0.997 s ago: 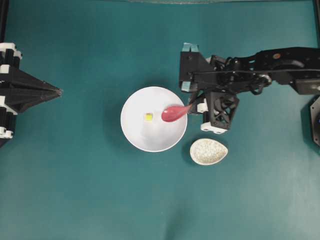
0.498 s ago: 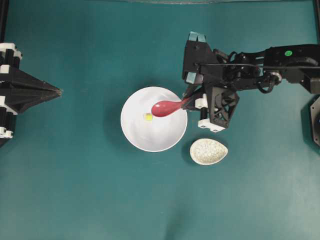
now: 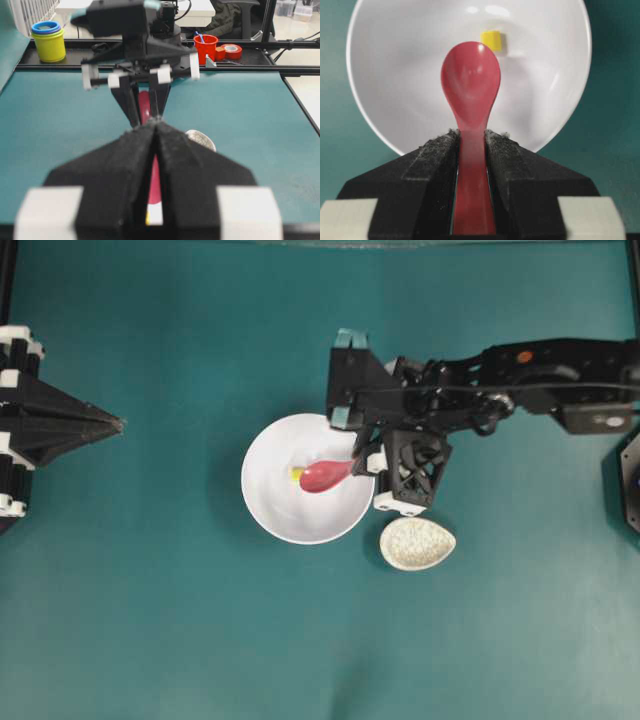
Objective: Scoop the yellow hexagonal prism block from the bowl with a spoon using the right arm.
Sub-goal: 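Push the spoon under the yellow hexagonal block inside the bowl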
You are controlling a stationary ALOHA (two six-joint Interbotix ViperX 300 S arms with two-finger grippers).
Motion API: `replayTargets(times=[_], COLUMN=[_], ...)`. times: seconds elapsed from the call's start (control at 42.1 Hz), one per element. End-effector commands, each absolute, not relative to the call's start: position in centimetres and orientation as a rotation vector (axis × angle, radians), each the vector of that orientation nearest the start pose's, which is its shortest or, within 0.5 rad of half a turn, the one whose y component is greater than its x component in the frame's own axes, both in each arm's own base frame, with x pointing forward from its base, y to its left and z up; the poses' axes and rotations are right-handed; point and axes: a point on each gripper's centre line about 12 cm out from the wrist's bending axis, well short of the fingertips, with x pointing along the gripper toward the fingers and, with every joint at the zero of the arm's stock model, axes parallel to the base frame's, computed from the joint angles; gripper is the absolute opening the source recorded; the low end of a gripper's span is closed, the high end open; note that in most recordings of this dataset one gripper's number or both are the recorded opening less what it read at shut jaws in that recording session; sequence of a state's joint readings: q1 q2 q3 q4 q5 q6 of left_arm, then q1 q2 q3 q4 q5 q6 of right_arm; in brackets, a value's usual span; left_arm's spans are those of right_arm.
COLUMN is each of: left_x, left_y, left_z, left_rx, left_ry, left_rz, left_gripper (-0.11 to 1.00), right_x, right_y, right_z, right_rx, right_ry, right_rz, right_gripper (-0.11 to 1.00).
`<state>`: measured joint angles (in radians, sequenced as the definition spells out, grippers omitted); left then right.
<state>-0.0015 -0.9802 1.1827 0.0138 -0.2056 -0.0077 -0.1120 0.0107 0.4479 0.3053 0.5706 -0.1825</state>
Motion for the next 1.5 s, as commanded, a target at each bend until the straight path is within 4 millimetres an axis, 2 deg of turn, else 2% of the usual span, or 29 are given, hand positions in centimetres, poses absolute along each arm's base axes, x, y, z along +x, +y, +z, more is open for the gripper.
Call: replayTargets(times=[0.0, 0.546, 1.044, 1.471], left_x=[19.8, 19.8, 19.8, 19.8], left_y=[-0.1, -0.1, -0.1, -0.1], left_z=[29.3, 29.4, 29.4, 29.4], left_rx=[0.007, 0.007, 0.007, 0.007], left_ry=[-0.026, -0.031, -0.031, -0.028], left_rz=[-0.005, -0.005, -0.006, -0.005], left_gripper=[0.01, 0.01, 0.01, 0.01], right_x=[39.9, 41.1, 42.9, 43.1], right_y=[-2.5, -2.7, -3.2, -3.3], right_z=[20.2, 18.1, 18.9, 19.1], right_rx=[0.208, 0.207, 0.186, 0.183], right_ry=[0.984, 0.996, 0.885, 0.86], right_rz=[0.012, 0.0, -0.023, -0.03], right_gripper=[0.25, 0.25, 0.25, 0.25])
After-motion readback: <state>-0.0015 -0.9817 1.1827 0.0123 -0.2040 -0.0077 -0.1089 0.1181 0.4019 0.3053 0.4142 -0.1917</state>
